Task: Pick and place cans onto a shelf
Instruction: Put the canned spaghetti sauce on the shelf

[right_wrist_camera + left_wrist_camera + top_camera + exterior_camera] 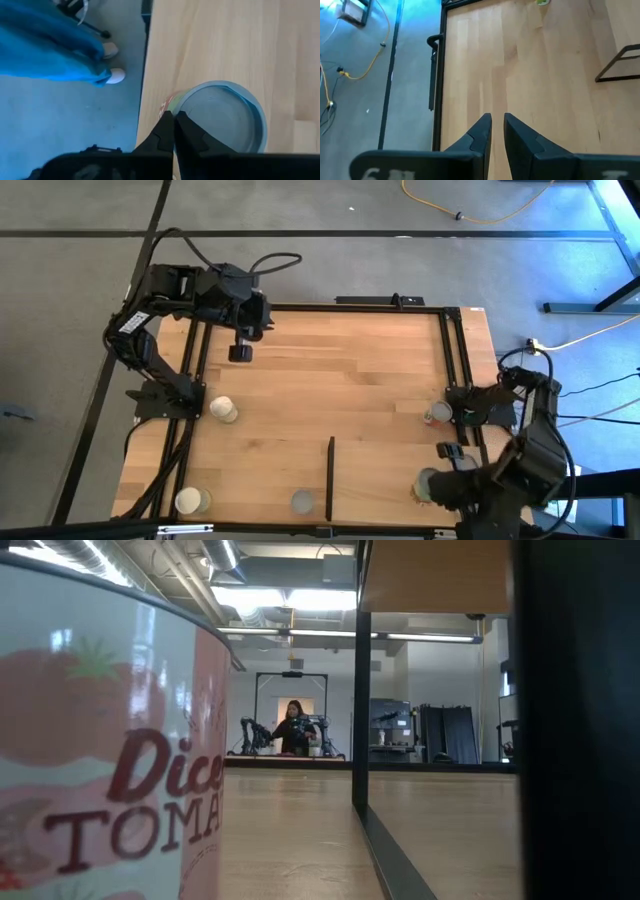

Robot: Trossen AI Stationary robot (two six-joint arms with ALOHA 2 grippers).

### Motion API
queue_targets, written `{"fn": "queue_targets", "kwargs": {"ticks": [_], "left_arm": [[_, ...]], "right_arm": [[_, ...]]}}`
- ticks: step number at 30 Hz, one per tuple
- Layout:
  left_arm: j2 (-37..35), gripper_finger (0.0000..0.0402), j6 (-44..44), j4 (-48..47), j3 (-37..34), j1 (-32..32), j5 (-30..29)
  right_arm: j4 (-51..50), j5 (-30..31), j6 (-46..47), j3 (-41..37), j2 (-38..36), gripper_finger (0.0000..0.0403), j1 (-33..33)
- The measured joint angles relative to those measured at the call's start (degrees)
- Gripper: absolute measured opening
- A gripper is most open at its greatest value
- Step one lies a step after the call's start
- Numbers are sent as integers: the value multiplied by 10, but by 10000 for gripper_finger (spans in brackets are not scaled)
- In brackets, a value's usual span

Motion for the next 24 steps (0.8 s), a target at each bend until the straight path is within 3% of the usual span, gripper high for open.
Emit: {"fn": "queue_targets", "kwargs": {"ticks": [7, 11, 17, 24], "left_arm": [[0, 42, -1, 0, 0, 9, 0], [0, 42, 0, 0, 0, 9, 33], [0, 42, 15, 0, 0, 9, 108], [0, 42, 16, 0, 0, 9, 110]], "right_arm": [[7, -3, 71, -63, 1, 2, 28], [24, -19, 77, -85, 1, 2, 31], [36, -23, 97, -89, 1, 2, 31], [39, -24, 98, -89, 16, 2, 31]]}}
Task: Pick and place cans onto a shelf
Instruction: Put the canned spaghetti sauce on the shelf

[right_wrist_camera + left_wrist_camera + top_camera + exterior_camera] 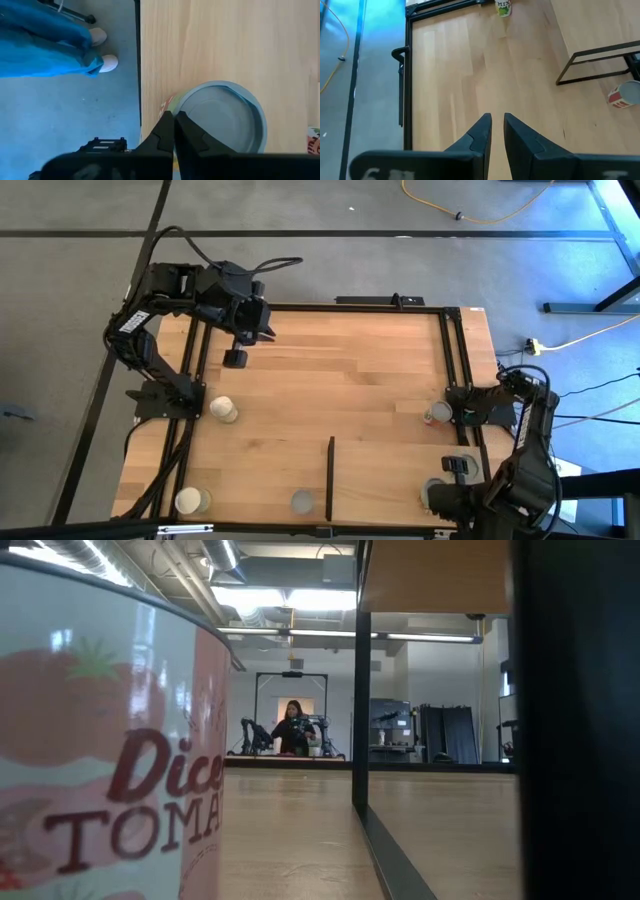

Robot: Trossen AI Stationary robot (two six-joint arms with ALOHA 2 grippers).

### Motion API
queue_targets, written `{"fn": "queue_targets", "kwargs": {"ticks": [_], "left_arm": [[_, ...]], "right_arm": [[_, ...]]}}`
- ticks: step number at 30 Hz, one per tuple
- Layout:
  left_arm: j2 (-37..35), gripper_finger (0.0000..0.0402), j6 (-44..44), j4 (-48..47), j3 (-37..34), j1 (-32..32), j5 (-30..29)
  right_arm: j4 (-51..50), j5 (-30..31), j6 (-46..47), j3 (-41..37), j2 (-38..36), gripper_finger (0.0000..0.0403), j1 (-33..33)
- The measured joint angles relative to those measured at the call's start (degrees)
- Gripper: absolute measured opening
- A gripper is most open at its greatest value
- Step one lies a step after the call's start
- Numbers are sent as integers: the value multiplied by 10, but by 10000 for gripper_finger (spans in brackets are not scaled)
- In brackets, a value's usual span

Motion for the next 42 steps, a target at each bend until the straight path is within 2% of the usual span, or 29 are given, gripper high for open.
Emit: {"fn": "queue_targets", "kwargs": {"ticks": [9, 17, 31, 38, 42], "left_arm": [[0, 42, 0, 0, 0, 0, 0], [0, 42, 0, 0, 0, 0, -1], [0, 42, 0, 0, 0, 0, -1], [0, 42, 0, 0, 0, 0, -1], [0, 42, 0, 0, 0, 0, -1]], "right_arm": [[1, 4, -2, 0, 6, 2, 0], [16, 2, -57, 0, 6, 24, 0], [17, 1, -58, 0, 6, 29, -1], [20, 1, -66, 0, 6, 12, -1], [20, 1, -66, 0, 6, 27, -1]]}}
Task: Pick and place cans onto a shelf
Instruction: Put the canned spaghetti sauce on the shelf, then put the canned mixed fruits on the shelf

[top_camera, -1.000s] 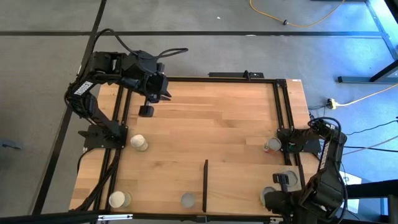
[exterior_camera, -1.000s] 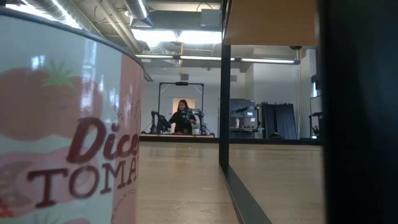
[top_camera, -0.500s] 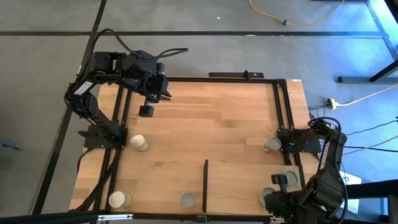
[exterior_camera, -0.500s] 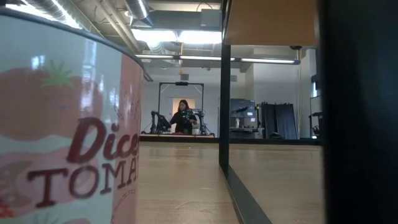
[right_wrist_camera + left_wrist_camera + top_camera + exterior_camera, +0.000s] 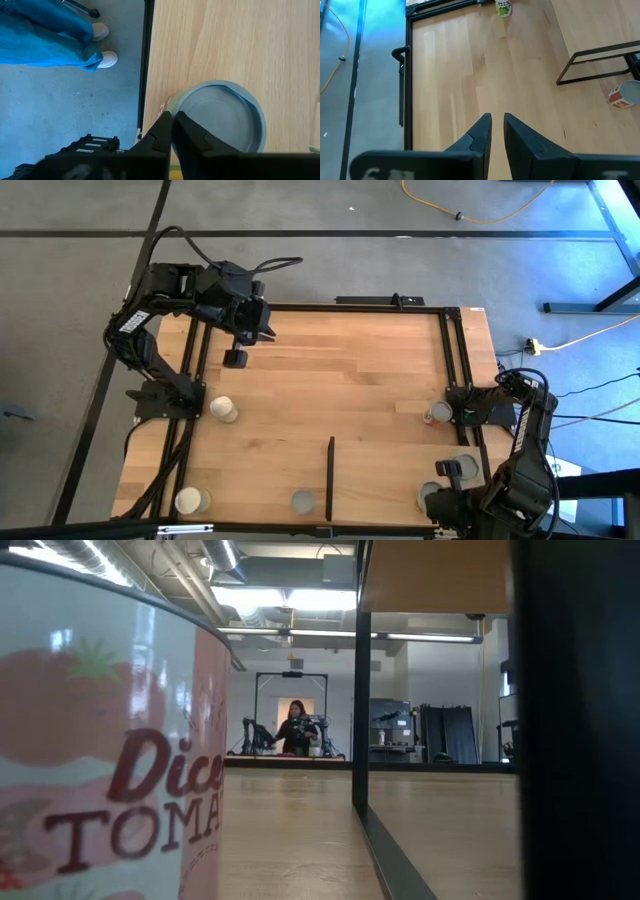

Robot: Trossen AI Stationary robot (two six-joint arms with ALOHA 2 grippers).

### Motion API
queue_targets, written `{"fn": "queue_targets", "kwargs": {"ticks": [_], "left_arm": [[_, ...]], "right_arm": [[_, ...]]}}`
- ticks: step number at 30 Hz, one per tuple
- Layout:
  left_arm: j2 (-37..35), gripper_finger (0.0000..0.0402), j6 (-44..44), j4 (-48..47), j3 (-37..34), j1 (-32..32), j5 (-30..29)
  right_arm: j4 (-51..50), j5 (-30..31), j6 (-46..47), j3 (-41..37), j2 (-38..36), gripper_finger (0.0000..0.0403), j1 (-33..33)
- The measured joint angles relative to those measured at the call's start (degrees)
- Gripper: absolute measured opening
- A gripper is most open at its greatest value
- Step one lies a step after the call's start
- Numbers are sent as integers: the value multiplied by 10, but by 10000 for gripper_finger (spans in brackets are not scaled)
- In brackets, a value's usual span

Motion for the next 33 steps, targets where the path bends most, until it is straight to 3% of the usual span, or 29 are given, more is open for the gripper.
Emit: {"fn": "queue_targets", "kwargs": {"ticks": [9, 24, 33], "left_arm": [[0, 42, 0, 0, 0, 0, 0], [0, 42, -6, 0, 0, 0, 0], [0, 42, -84, 0, 0, 0, -8]], "right_arm": [[1, 14, -5, 0, 0, 69, 0], [11, 20, -8, 0, 0, 72, -4], [2, 39, -10, 46, 0, 72, -42]]}}
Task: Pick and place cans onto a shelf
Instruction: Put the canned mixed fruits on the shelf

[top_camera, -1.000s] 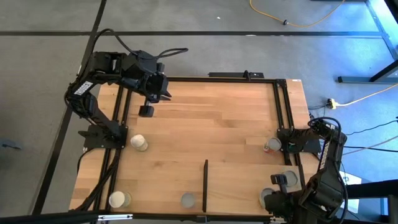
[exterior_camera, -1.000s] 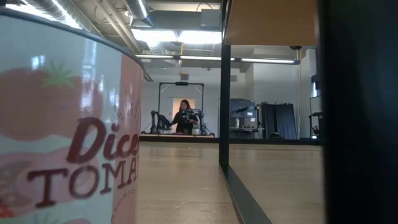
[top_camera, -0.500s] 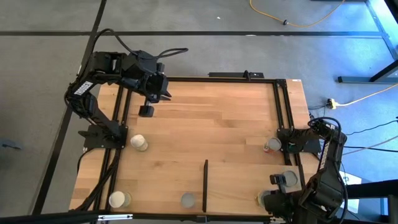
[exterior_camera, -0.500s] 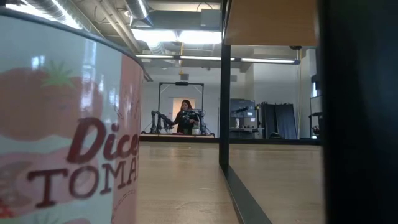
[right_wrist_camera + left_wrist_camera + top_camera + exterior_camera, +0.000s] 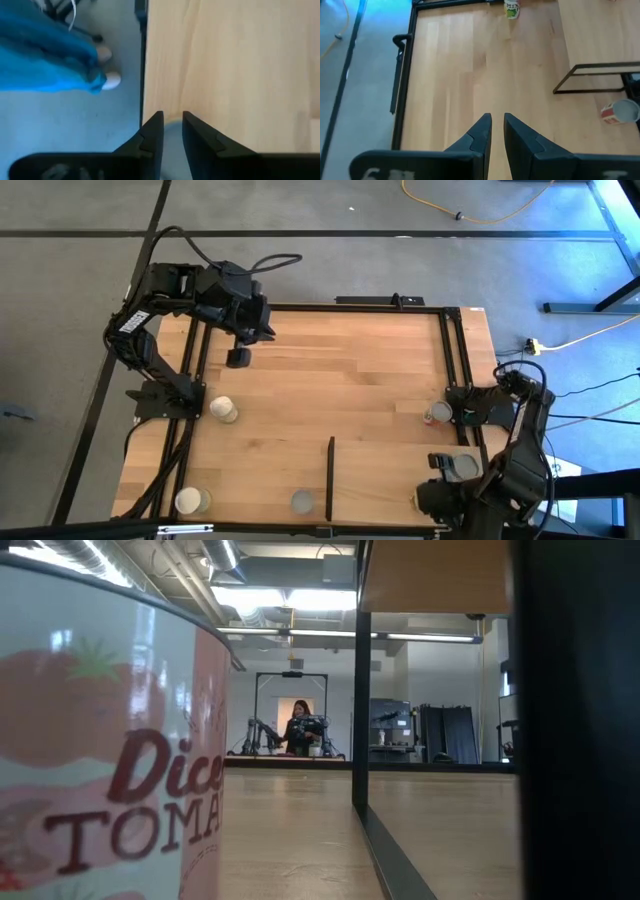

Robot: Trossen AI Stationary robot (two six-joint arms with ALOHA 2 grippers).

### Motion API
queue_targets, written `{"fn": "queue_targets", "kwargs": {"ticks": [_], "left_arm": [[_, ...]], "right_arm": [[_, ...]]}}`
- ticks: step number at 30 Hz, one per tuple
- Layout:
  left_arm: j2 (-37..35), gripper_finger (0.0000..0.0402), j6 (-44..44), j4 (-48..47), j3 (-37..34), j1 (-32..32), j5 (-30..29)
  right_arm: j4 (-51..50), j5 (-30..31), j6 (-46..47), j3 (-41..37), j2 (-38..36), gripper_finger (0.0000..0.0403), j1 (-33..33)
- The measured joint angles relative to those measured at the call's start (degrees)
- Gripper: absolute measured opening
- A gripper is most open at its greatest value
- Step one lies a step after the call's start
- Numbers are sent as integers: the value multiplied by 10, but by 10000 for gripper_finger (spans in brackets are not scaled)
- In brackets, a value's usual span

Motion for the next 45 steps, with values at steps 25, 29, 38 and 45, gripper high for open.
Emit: {"fn": "queue_targets", "kwargs": {"ticks": [25, 29, 38, 45], "left_arm": [[-73, 42, -69, 0, 0, 31, -96], [-82, 42, -71, 0, 0, 36, -53], [-77, 42, -30, 2, -86, 48, -81], [-68, 42, -2, 19, -162, 75, -85]], "right_arm": [[-72, 332, -146, 179, -26, 64, -45], [-73, 338, -166, 177, -32, 63, -64], [-72, 339, -255, 176, -47, 63, -129], [-71, 352, -254, 155, -104, 63, -200]]}}
